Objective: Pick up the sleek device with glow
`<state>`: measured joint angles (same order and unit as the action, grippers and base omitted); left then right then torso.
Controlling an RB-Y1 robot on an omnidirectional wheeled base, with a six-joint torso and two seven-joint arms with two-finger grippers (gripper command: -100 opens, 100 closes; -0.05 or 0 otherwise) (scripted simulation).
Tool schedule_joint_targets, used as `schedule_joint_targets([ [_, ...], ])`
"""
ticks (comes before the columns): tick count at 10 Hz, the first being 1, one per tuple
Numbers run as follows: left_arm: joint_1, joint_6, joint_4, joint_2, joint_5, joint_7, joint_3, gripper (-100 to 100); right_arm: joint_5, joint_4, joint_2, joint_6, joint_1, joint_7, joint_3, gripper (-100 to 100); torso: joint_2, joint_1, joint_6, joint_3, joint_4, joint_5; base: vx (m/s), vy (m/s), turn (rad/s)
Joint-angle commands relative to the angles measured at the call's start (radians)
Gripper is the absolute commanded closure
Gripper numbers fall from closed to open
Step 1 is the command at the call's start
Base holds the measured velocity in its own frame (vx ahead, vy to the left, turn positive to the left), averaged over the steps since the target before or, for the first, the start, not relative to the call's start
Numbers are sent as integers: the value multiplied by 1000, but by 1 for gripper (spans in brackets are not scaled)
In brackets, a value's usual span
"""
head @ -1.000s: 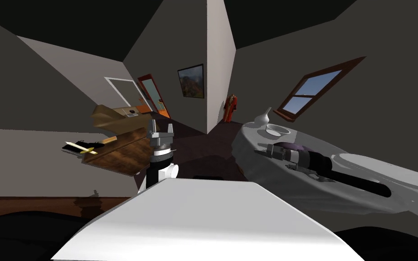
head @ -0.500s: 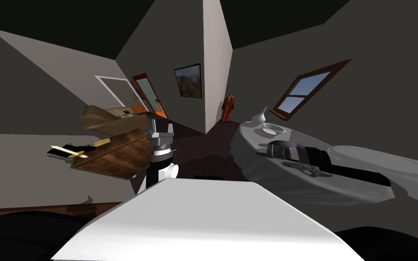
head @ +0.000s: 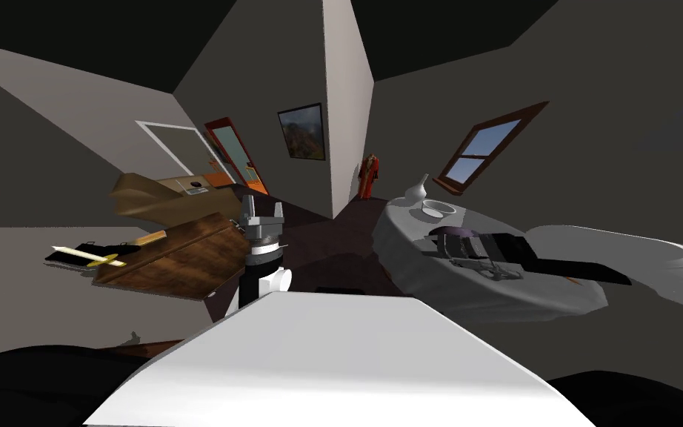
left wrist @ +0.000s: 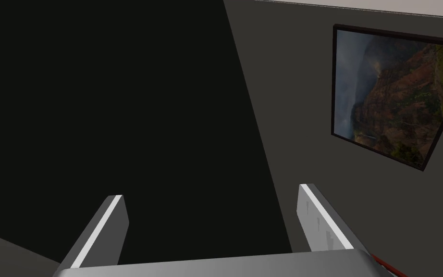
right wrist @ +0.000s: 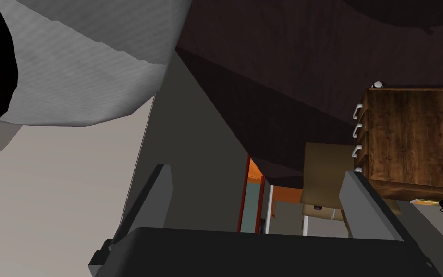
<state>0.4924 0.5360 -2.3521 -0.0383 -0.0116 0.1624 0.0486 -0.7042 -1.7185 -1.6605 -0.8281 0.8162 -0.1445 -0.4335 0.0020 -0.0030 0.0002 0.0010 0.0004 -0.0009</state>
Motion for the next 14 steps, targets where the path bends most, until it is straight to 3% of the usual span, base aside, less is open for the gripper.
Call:
schedule_joint_targets([
  [1, 0, 0, 0, 0, 0, 0, 0, 0, -34, 21, -50, -4, 13, 4, 1, -100, 0, 0, 0, 0, 0, 0, -13, -41, -106],
  [6, 0, 0, 0, 0, 0, 0, 0, 0, -90, 56, -183, -8, 31, 13, 8, -100, 1, -1, 1, 1, 0, 0, -13, -38, -69],
  [8, 0, 0, 0, 0, 0, 0, 0, 0, -140, 88, -253, -11, 47, 21, 15, -100, 1, -1, 0, 1, 0, 0, -25, -55, -123],
  [10, 0, 0, 0, 0, 0, 0, 0, 0, -140, 88, -276, -11, 47, 21, 15, -100, 1, -1, 0, 0, 0, -1, -2, -38, -9],
  [14, 0, 0, 0, 0, 0, 0, 0, 0, -200, 124, -390, -16, 68, 31, 24, -100, 1, 0, 0, 0, 0, 0, -13, -39, -77],
])
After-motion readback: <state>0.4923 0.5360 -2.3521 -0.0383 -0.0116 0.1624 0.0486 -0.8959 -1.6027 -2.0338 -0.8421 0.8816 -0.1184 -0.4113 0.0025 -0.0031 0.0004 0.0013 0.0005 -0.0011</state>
